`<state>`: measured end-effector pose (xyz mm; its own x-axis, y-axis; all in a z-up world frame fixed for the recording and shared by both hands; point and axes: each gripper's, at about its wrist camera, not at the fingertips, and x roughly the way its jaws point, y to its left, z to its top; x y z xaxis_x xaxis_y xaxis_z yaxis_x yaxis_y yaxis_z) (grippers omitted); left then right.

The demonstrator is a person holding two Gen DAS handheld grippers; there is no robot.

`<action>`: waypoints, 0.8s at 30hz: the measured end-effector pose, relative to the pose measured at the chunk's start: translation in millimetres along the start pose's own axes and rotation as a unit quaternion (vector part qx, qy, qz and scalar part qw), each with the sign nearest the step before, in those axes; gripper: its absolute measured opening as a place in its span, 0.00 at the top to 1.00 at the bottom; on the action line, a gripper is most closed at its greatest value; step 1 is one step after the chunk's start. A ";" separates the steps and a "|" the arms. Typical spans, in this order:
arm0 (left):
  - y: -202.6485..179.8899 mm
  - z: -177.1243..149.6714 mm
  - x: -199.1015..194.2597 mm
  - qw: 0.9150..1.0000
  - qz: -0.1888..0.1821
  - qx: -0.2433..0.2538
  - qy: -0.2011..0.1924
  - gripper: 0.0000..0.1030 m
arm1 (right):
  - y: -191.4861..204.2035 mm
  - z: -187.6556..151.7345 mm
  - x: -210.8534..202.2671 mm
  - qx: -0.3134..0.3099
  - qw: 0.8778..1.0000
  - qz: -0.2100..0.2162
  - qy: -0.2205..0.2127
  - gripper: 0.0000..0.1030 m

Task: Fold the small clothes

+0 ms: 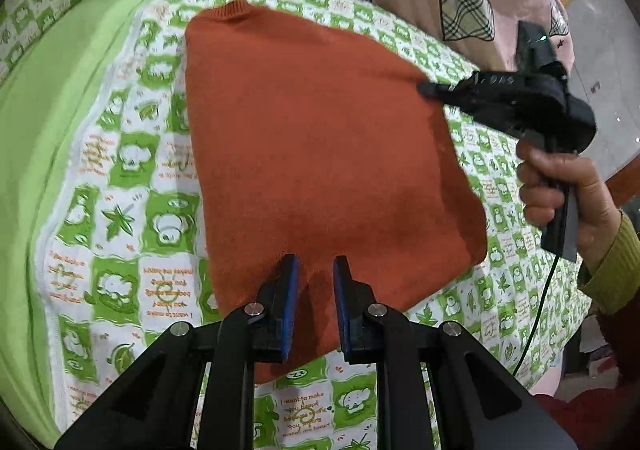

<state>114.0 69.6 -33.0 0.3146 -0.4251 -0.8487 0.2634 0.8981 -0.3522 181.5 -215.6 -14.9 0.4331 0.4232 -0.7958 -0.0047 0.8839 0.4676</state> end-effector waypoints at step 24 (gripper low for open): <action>-7.4 -21.2 22.3 0.998 0.028 0.034 0.037 0.70 | 12.7 -103.1 -7.4 -0.068 0.994 -0.066 0.045 0.76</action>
<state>99.7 55.9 -57.6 0.2631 -0.3634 -0.8937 0.3096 0.9091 -0.2786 85.3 -187.0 -42.7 0.3563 0.3118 -0.8808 -0.0777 0.9493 0.3046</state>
